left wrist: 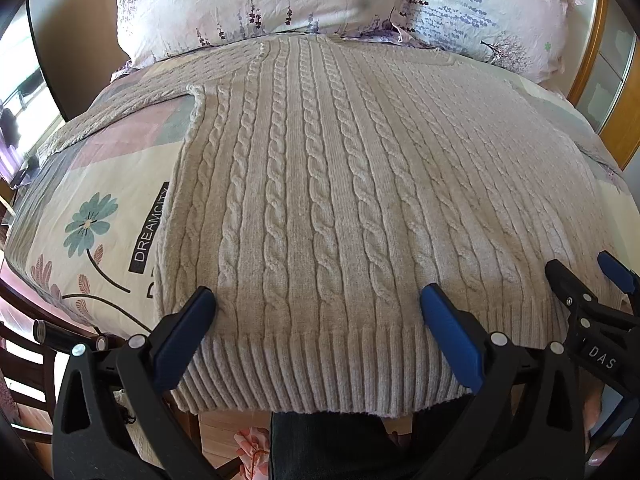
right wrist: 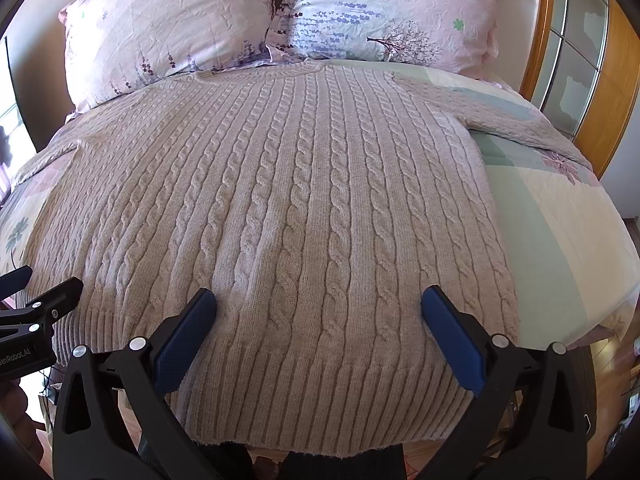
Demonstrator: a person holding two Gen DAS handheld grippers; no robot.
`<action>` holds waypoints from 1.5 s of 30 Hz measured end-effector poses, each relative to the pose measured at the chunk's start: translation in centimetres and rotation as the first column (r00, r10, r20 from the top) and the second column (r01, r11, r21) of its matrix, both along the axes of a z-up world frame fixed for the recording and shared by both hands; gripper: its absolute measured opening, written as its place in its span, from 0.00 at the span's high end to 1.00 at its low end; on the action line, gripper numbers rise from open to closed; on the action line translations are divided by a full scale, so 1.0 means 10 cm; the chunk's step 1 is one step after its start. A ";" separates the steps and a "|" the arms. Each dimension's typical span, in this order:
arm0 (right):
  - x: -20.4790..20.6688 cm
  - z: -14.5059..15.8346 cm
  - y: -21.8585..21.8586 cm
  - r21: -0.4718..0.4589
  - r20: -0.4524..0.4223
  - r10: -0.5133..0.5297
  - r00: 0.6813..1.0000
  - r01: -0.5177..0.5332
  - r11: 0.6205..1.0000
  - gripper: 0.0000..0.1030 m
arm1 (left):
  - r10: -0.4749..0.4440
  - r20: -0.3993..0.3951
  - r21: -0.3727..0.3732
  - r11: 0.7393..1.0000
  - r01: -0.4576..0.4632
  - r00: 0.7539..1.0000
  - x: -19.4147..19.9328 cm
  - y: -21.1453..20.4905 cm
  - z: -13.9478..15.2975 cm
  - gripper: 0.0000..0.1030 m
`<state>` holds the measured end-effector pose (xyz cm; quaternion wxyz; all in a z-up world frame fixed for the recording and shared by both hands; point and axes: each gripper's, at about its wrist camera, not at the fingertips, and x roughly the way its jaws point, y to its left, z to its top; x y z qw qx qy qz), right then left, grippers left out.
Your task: Fold small clothes
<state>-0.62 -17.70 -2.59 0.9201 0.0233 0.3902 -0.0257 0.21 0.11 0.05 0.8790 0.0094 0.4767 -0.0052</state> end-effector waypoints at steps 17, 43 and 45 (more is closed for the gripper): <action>0.01 0.00 0.00 0.000 -0.001 0.000 1.000 0.000 1.000 0.01 | -0.001 -0.002 0.001 1.000 0.001 1.000 0.00 0.00 -0.01 0.02; 0.00 0.00 0.00 0.001 -0.008 -0.005 1.000 0.005 1.000 0.01 | 0.000 -0.004 0.002 1.000 0.000 1.000 0.00 -0.01 0.00 0.02; 0.01 0.01 0.00 0.000 -0.009 -0.006 1.000 0.006 1.000 0.01 | 0.000 -0.004 0.002 1.000 0.000 1.000 0.00 -0.01 0.00 0.02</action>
